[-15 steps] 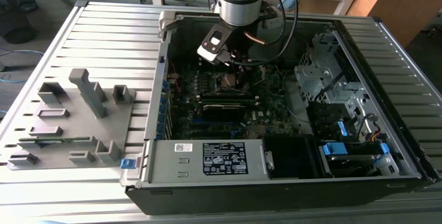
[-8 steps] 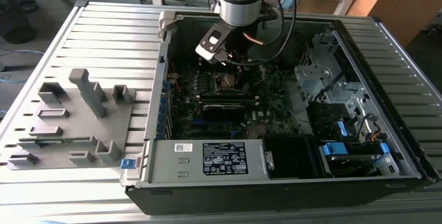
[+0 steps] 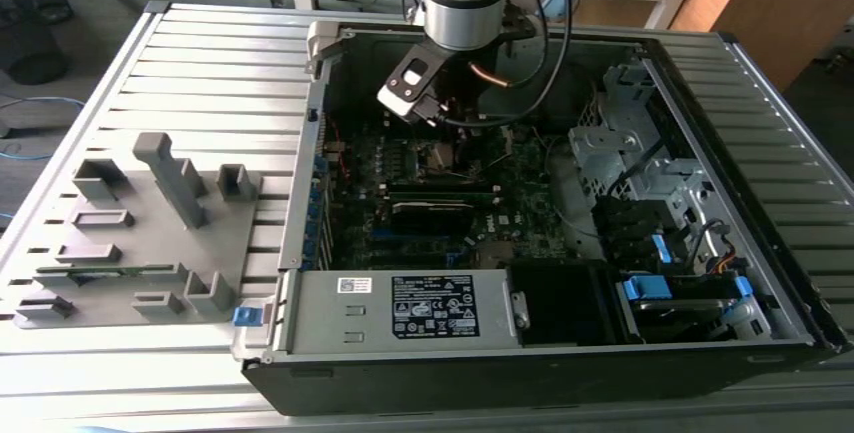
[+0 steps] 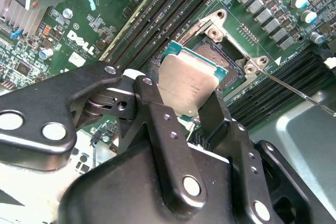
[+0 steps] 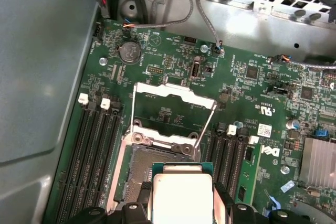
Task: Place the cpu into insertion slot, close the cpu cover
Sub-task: 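Place the cpu into insertion slot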
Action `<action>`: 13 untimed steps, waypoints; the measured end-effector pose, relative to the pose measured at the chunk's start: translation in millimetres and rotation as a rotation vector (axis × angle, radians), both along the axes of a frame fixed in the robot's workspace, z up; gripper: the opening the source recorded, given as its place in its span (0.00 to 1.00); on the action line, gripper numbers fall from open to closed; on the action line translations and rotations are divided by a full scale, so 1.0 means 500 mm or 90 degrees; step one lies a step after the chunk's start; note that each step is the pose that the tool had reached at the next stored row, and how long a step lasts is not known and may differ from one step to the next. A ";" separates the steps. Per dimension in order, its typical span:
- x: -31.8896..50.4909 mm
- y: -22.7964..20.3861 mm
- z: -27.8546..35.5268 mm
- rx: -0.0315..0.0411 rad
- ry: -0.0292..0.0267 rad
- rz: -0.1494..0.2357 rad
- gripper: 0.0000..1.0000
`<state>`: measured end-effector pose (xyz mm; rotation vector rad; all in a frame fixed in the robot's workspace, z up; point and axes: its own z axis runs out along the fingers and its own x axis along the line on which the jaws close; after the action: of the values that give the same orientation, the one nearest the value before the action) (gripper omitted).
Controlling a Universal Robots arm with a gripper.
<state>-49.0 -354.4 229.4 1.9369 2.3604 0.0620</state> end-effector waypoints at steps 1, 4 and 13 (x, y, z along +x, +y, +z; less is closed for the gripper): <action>0.000 0.0000 0.000 0.0000 0.0000 -0.005 0.54; 0.000 -0.0001 0.000 0.0000 0.0000 -0.016 0.54; 0.000 -0.0001 0.000 0.0000 0.0000 -0.025 0.54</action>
<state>-49.0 -354.5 229.3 1.9829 2.3210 0.0592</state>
